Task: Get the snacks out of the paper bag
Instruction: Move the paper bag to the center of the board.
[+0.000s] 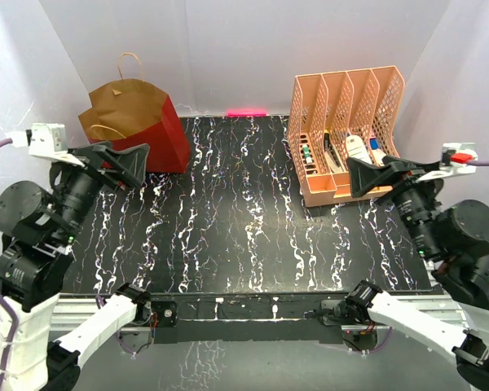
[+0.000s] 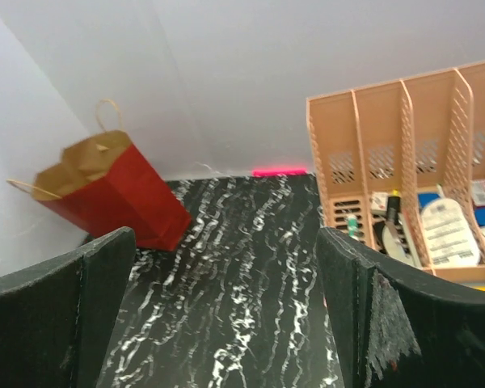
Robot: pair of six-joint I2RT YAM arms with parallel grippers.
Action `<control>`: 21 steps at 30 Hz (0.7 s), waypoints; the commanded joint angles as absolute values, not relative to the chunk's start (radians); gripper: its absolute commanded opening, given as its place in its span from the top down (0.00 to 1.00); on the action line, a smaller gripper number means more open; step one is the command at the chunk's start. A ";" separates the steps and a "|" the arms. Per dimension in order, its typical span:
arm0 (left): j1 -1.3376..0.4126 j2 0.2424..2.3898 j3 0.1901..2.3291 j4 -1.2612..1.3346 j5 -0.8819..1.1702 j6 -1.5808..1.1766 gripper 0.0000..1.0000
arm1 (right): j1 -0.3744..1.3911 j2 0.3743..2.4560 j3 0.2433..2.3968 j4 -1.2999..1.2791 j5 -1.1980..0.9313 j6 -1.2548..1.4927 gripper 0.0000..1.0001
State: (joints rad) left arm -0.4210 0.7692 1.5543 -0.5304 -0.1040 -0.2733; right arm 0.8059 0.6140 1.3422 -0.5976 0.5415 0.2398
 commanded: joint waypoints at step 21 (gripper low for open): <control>-0.130 1.064 1.442 -0.739 -0.213 -0.489 0.02 | 0.083 0.676 0.931 -0.491 -0.156 0.263 0.02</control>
